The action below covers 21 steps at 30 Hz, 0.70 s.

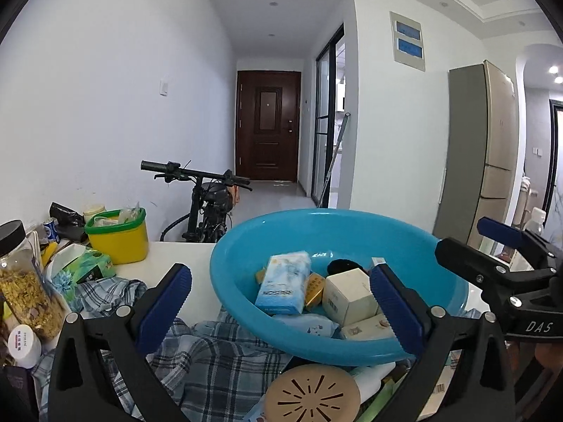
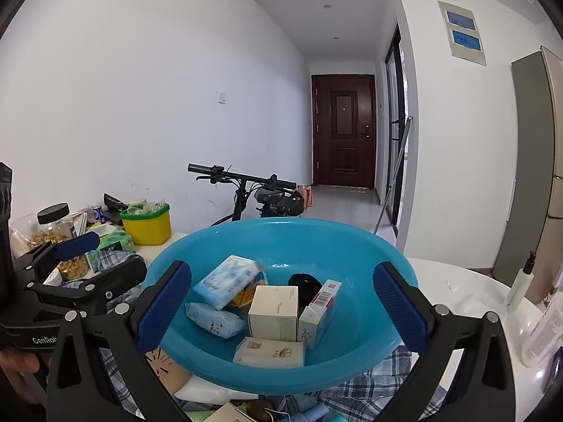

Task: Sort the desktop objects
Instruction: 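Lower the RAISON box into the basin and open the left tool, then grasp the beige round vented lid from the shirt with the left tool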

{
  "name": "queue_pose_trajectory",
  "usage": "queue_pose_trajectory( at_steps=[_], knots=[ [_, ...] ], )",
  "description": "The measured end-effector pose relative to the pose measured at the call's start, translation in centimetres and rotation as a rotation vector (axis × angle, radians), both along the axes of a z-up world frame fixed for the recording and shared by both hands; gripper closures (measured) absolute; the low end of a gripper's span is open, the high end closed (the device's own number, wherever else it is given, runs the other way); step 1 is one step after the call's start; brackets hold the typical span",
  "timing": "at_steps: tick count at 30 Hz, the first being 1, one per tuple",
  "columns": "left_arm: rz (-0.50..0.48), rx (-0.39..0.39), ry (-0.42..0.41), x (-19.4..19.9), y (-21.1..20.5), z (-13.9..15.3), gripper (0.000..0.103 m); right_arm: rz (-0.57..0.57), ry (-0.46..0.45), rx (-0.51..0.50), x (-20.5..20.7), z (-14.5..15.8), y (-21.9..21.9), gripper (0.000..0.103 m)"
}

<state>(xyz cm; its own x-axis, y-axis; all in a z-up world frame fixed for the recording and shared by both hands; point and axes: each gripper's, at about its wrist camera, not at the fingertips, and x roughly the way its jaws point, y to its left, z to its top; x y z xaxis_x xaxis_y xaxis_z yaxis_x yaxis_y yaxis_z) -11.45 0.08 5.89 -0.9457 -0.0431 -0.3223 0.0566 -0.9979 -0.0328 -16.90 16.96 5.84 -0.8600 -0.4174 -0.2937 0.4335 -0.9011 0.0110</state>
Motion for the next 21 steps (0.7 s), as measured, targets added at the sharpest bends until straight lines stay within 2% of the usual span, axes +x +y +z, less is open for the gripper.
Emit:
queue_pose_trajectory(
  at_steps=[10, 13, 16, 21],
  knots=[
    [-0.084, 0.056, -0.041, -0.2, -0.5, -0.2, 0.000, -0.008, -0.005, 0.010, -0.4, -0.2, 0.0, 0.000],
    [-0.087, -0.001, -0.068, 0.2, 0.0, -0.8, 0.000, -0.016, 0.000, 0.022, -0.3, -0.2, 0.0, 0.000],
    [-0.133, -0.054, -0.081, 1.1, 0.2, -1.6, 0.000, -0.015, -0.006, 0.029, -0.4, -0.3, -0.1, 0.000],
    [-0.242, -0.033, -0.150, 1.6, -0.3, -4.8, 0.000, -0.025, -0.001, 0.037, -0.4, -0.3, -0.1, 0.000]
  ],
)
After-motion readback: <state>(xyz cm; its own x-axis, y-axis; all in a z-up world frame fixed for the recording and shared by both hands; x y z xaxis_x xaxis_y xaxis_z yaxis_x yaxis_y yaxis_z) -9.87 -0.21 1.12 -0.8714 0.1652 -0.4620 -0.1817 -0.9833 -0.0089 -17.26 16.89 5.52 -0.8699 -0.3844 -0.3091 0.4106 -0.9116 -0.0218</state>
